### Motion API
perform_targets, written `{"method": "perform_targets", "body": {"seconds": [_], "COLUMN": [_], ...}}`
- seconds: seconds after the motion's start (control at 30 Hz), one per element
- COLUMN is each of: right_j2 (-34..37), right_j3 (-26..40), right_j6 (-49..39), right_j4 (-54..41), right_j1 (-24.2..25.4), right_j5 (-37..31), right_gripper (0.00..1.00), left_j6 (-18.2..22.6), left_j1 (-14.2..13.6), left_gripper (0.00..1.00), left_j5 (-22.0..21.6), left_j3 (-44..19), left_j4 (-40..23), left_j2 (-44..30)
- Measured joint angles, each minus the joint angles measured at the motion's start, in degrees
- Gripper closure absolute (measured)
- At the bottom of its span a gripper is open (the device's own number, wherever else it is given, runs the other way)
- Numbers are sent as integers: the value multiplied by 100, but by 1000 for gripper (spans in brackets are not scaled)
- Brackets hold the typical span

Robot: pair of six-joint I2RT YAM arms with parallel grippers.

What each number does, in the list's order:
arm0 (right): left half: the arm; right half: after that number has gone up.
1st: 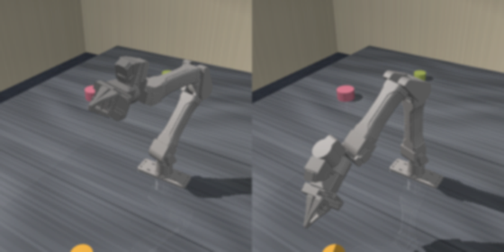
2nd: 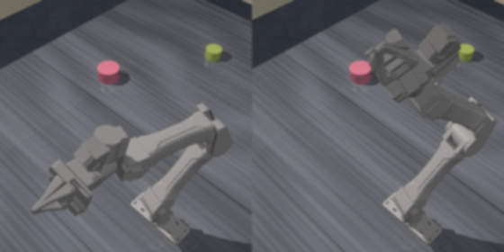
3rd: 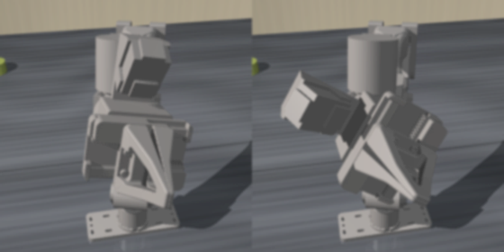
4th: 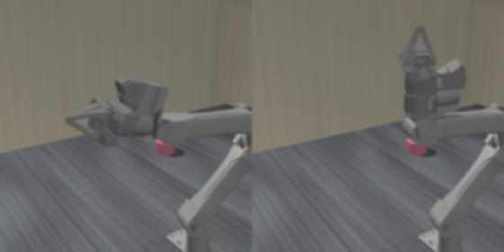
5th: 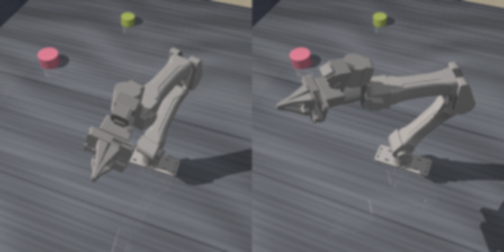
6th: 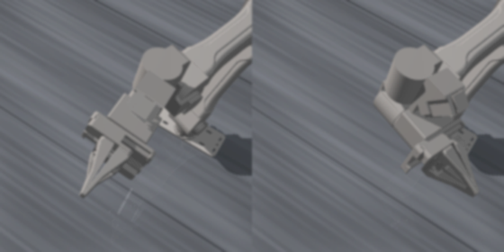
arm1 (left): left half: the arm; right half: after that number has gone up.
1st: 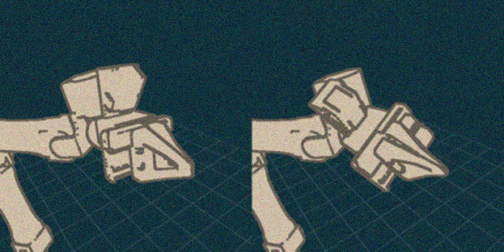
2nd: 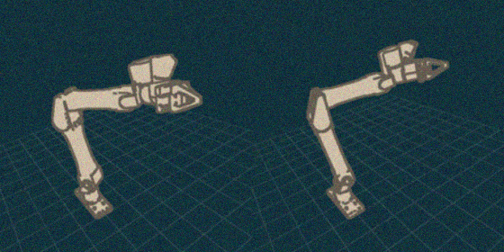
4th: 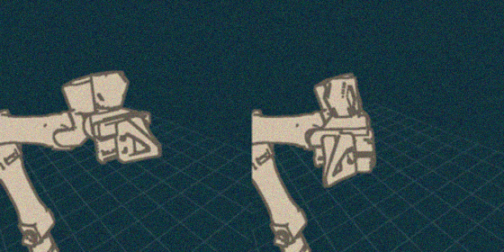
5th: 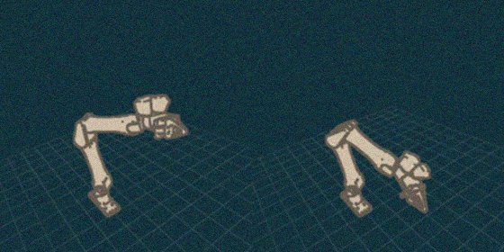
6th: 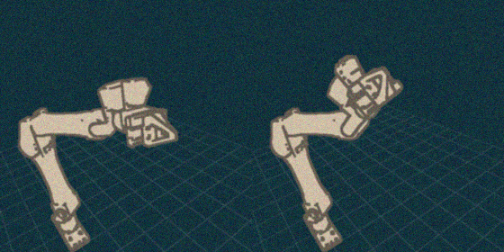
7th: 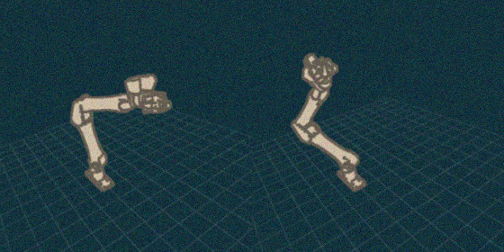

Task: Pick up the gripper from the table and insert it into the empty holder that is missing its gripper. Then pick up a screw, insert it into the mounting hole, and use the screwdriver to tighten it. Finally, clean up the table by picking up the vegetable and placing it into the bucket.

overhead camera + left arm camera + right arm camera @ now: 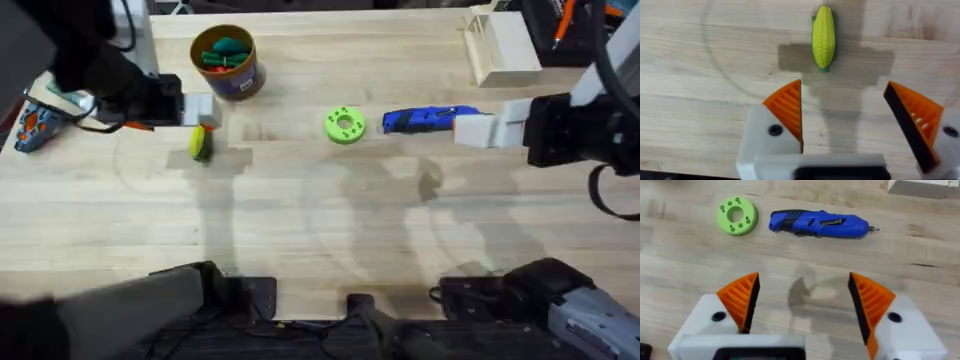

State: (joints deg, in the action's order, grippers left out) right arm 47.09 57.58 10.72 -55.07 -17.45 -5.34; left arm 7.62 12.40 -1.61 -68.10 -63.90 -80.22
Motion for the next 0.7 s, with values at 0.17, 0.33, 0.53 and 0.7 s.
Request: {"method": "perform_targets", "body": {"seconds": [0.17,0.33,0.53,0.7], "right_j2": [0,0,0,0], "right_j3": [0,0,0,0], "right_j6": [0,0,0,0], "right_j4": [-1,-13,-17,-18], "right_j1": [0,0,0,0], "right_j5": [0,0,0,0], "right_gripper": [11,11,11,11], "left_j6": [-34,-37,54,138], "left_j1": [68,84,84,125], "left_gripper": [15,15,15,16], "left_j5": [6,4,-97,-169], "left_j3": [0,-57,-421,-452], "left_j4": [200,217,288,330], "left_j2": [-751,-1442,-2137,-2346]}}
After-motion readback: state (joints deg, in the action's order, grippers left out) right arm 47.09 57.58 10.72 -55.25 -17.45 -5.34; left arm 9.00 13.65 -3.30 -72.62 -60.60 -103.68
